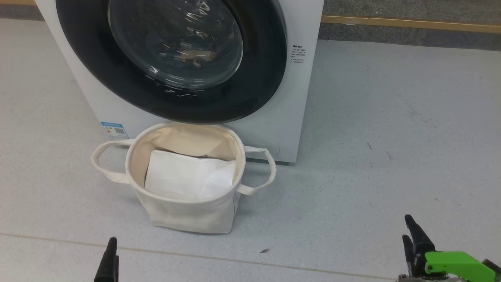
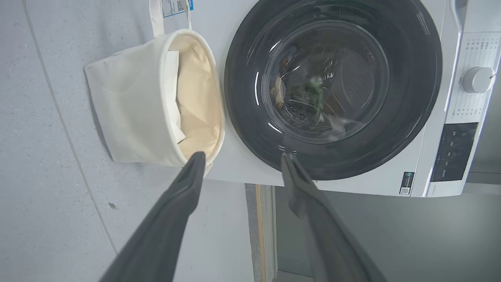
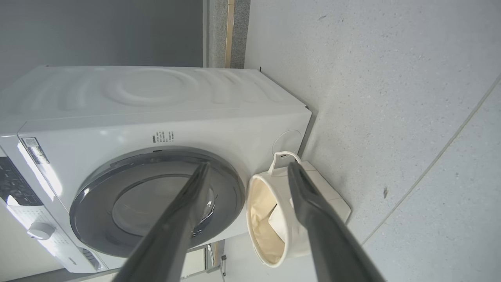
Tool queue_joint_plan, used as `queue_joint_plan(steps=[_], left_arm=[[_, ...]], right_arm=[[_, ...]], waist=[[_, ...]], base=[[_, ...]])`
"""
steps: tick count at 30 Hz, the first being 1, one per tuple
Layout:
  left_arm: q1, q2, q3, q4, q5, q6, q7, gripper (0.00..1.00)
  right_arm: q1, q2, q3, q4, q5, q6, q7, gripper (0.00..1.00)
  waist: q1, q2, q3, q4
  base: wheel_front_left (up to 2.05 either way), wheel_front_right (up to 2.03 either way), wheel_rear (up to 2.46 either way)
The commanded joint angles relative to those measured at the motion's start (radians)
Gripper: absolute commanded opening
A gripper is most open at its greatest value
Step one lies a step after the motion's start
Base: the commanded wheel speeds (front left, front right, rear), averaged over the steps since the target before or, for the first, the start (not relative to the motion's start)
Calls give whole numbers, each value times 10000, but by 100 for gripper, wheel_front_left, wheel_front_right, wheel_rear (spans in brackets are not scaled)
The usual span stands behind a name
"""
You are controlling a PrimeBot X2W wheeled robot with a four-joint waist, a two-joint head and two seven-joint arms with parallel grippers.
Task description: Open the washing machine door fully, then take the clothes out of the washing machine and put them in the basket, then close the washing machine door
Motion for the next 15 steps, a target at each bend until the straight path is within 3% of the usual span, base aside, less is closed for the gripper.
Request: queue_joint_plan(steps=[1,15], left_arm=[[-481,242,32,-377,181,32,-99,100],[-898,915,-806,-639,2704,631,-500,100]], right_arm=[[-551,-46,94,-382,-195,2,-108,100],[-964,-62,785,-862,-3414,2,-518,100]], waist=[[-2,0,1,3],[-2,0,13,68]], base=[[0,0,0],[0,0,0]])
